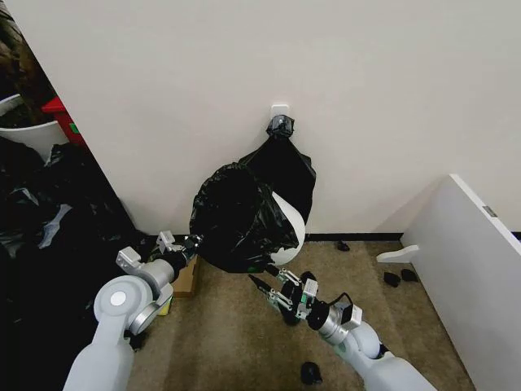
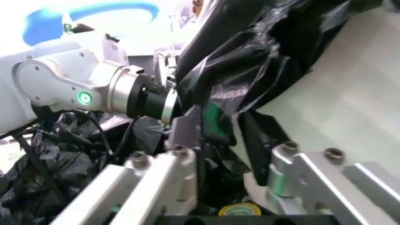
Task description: Place the garbage bag over the trash bin.
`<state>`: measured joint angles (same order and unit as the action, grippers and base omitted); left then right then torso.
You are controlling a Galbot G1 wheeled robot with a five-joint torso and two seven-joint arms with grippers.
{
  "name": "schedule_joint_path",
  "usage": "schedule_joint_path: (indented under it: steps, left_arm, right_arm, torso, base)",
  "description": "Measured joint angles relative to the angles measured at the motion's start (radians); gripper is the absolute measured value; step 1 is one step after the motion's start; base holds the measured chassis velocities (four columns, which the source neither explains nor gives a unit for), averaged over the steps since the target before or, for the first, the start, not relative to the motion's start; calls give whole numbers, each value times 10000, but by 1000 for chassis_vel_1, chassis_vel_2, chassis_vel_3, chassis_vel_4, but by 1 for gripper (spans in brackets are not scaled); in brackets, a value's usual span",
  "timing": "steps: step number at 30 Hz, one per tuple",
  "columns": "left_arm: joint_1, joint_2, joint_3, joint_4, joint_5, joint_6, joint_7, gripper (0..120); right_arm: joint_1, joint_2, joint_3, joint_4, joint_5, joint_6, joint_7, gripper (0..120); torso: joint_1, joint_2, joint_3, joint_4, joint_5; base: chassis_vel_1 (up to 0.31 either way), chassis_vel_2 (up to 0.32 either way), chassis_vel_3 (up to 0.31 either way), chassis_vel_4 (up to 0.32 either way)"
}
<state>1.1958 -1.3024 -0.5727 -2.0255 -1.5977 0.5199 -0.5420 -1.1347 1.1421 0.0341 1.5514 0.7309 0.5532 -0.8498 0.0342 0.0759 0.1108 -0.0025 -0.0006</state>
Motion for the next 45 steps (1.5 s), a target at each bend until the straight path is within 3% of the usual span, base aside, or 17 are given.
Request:
schedule_joint_path:
  steps: [3,5,20,28,36,38,39,41,45]
  left_arm:
    - [0,-24,32,-9,3,0,0,1]
    - [3,-34,40,-22,4,0,-1,1]
    - [220,-43,66,-439,-13,122,-44,1]
    - [149,-10,-6,-404,-43,127,-42,1]
    - [40,239,-102,-259,23,97,-28,1]
    - [64,375,124,-257,408,65,20,1]
    - [64,375,124,-257,408,65,20,1]
    - [198,622,658,-248,1266,-59,91,1]
    - [275,871,1051,-322,2103,-50,47,1]
  right_arm:
    - [28,33,98,-123,2,-57,-406,4]
    - [44,45,130,-170,-6,-75,-479,0]
    - [461,200,725,-941,-1911,842,1314,0]
    - [317,67,627,-828,-1855,1243,1679,0]
    - [366,-550,1179,-1543,-345,1479,-919,30]
    - [505,-626,1769,-1831,784,948,-2630,38]
    - [505,-626,1769,-1831,784,948,-2630,38]
    - [555,-699,2548,-1602,2107,-13,-4241,49]
    - [561,-750,3562,-898,2947,-1024,-5206,59]
  torso:
    - [0,0,0,0,0]
    - [0,0,0,0,0]
    - [0,0,0,0,1]
    - [0,0,0,0,2]
    - [0,0,0,-1,1]
    - [0,-1,1,0,6]
    - [0,-1,1,0,6]
    - [0,-1,1,-1,2]
    - [0,-1,0,-2,-3]
  base:
    - [0,0,0,0]
    - [0,0,0,0]
    - [0,0,0,0]
    - [0,0,0,0]
    - [0,0,0,0]
    - [0,0,0,0]
    - [0,0,0,0]
    - [0,0,0,0]
    - [0,0,0,0]
